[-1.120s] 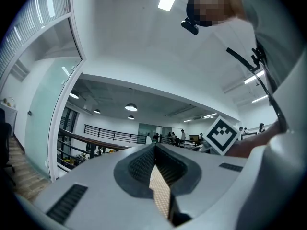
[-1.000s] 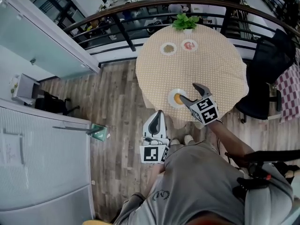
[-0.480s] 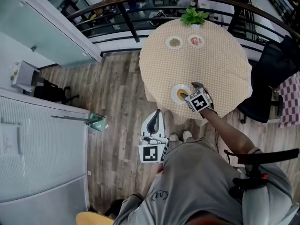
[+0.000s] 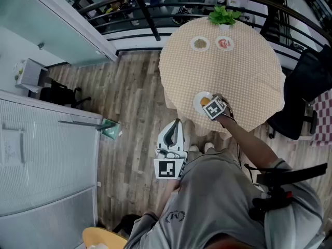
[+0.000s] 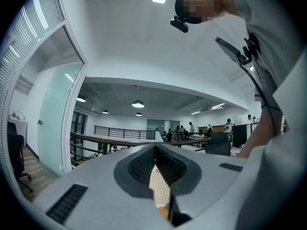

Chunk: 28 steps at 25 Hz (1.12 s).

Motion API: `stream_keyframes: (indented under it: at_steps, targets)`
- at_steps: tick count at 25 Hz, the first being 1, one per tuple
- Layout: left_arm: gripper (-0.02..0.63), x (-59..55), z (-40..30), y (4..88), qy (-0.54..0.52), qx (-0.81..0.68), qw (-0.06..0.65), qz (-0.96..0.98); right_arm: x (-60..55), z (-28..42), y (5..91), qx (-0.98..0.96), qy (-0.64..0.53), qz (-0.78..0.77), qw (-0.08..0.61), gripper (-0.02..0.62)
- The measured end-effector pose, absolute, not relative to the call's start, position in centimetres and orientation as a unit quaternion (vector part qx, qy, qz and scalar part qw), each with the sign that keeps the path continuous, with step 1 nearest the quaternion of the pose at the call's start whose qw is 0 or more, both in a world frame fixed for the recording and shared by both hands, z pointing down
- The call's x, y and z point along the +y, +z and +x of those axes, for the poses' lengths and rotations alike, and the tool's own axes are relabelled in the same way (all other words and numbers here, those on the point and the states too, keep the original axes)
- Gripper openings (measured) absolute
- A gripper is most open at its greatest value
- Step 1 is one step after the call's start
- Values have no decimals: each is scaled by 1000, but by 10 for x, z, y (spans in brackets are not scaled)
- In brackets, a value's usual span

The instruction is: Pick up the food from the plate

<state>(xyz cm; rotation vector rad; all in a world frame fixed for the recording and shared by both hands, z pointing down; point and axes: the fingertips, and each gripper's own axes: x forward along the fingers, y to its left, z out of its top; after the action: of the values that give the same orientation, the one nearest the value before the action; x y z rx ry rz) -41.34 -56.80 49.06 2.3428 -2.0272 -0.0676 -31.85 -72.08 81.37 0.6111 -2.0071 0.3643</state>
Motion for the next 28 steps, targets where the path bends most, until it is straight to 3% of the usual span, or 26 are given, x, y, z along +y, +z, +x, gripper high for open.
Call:
stream_keyframes:
  at_steps: [8, 28]
  targets:
    - [9, -574, -428, 485, -16, -664, 20, 747, -732, -316, 867, -794, 156, 237, 538, 321]
    - [9, -577, -441, 487, 23, -670, 34, 741, -735, -334, 956, -769, 160, 208, 584, 321]
